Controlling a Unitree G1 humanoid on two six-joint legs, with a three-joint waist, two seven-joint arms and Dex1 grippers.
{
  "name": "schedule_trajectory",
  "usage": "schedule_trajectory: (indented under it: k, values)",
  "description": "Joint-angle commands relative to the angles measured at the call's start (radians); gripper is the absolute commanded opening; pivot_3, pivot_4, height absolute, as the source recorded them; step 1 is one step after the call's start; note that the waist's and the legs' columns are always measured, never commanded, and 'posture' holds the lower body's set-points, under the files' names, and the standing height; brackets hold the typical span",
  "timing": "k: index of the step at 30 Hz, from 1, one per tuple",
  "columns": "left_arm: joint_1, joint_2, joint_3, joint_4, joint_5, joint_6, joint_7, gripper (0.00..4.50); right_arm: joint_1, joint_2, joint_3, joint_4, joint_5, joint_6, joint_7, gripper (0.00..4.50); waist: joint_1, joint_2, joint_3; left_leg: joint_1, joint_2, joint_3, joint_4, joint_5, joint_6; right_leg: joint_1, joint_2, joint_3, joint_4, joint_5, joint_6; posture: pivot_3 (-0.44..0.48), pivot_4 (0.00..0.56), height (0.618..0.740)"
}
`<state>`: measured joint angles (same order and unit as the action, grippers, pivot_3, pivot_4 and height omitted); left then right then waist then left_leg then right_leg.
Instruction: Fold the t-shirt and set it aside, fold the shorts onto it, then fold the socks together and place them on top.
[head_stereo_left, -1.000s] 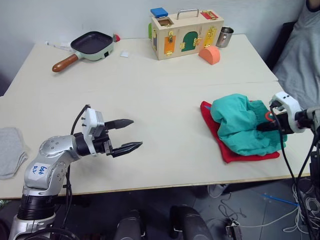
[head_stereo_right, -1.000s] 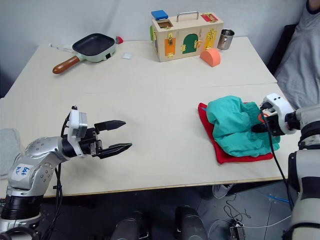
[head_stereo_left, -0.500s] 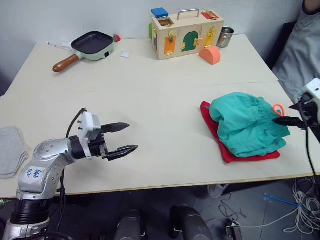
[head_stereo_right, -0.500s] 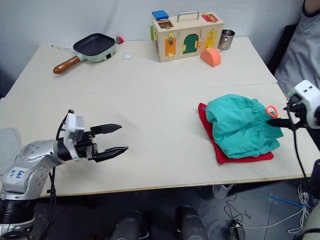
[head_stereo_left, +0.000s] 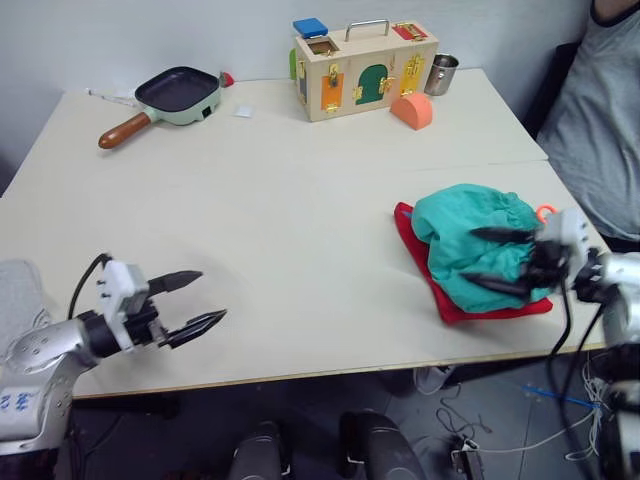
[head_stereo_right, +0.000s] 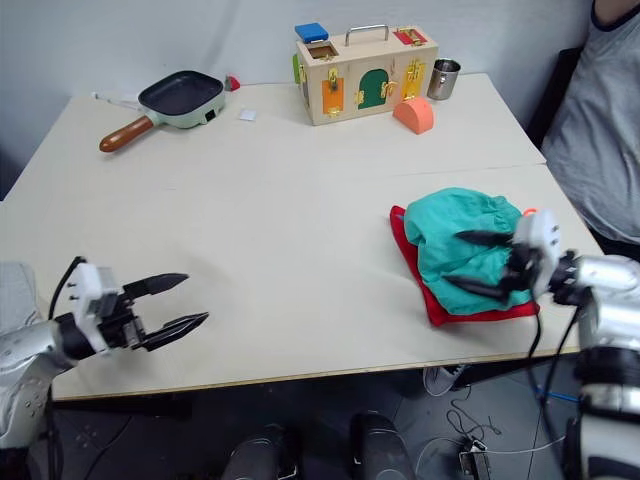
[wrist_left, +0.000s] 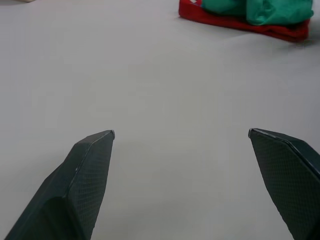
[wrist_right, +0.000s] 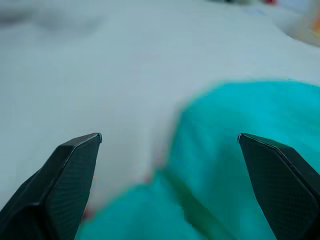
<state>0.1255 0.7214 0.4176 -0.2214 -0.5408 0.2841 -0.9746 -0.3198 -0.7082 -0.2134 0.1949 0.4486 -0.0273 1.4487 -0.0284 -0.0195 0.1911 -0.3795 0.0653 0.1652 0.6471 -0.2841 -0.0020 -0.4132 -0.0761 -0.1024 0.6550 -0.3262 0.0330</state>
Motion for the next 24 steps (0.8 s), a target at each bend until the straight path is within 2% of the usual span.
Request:
schedule_trajectory:
  k: [1, 4, 7, 12, 13, 16, 17, 24]
  values:
    - [0.069, -0.008, 0.081, -0.047, -0.008, -0.023, 0.024, 4.50, 0.095, 0.054, 0.003, -0.120, -0.012, -0.118, -0.059, 4.45, 0.003, 0.000, 0.000, 0.000, 0.000, -0.001, 0.000, -0.002, 0.001, 0.001, 0.000, -0.001, -0.001, 0.000, 0.000, 0.000, 0.150, 0.740]
    - [0.116, -0.018, 0.108, -0.062, -0.004, -0.040, 0.038, 4.50, 0.122, 0.073, 0.008, -0.129, -0.071, -0.145, -0.155, 4.45, 0.001, 0.000, 0.000, 0.001, -0.002, 0.000, 0.002, -0.006, 0.008, 0.003, -0.003, 0.000, -0.001, 0.000, 0.000, 0.000, 0.150, 0.740]
    - [0.137, -0.021, 0.117, -0.066, -0.008, -0.046, 0.044, 4.50, 0.119, 0.072, 0.015, -0.136, -0.108, -0.107, -0.250, 4.45, 0.001, -0.001, -0.001, 0.003, -0.002, 0.001, 0.002, -0.007, 0.006, 0.004, -0.004, 0.000, -0.001, 0.000, 0.000, 0.000, 0.150, 0.740]
    - [0.109, -0.016, 0.090, -0.079, -0.016, -0.030, 0.056, 4.50, 0.107, 0.077, 0.033, -0.163, -0.089, -0.067, -0.298, 4.45, -0.001, -0.001, -0.001, 0.004, -0.001, -0.001, 0.000, -0.006, 0.006, 0.005, -0.003, -0.002, 0.000, -0.001, -0.003, 0.000, 0.150, 0.740]
    - [0.099, -0.014, 0.082, -0.082, -0.017, -0.025, 0.058, 4.50, 0.105, 0.079, 0.036, -0.167, -0.087, -0.058, -0.308, 4.45, -0.006, 0.001, 0.001, 0.003, -0.002, -0.006, -0.001, -0.006, 0.007, 0.007, -0.004, -0.006, -0.001, -0.001, -0.003, 0.000, 0.150, 0.740]
    - [0.065, -0.013, 0.060, -0.086, -0.022, -0.012, 0.063, 4.50, 0.107, 0.075, 0.047, -0.185, -0.083, -0.041, -0.322, 4.45, -0.018, 0.006, 0.003, 0.001, -0.011, -0.044, -0.003, 0.001, 0.009, 0.033, -0.013, -0.047, -0.014, -0.002, -0.002, 0.000, 0.150, 0.740]
    - [0.054, -0.014, 0.054, -0.087, -0.025, -0.006, 0.065, 4.50, 0.109, 0.070, 0.050, -0.189, -0.085, -0.039, -0.322, 4.45, -0.015, 0.007, 0.004, 0.001, -0.014, -0.053, -0.003, 0.004, 0.009, 0.036, -0.017, -0.055, -0.014, -0.002, -0.001, 0.000, 0.150, 0.740]
    - [0.042, -0.017, 0.039, -0.084, -0.023, 0.004, 0.066, 4.50, 0.137, 0.053, 0.038, -0.199, -0.080, -0.046, -0.312, 4.45, 0.023, 0.009, 0.006, 0.001, -0.016, -0.051, -0.002, 0.003, 0.011, 0.035, -0.019, -0.052, -0.015, -0.003, 0.000, 0.000, 0.150, 0.740]
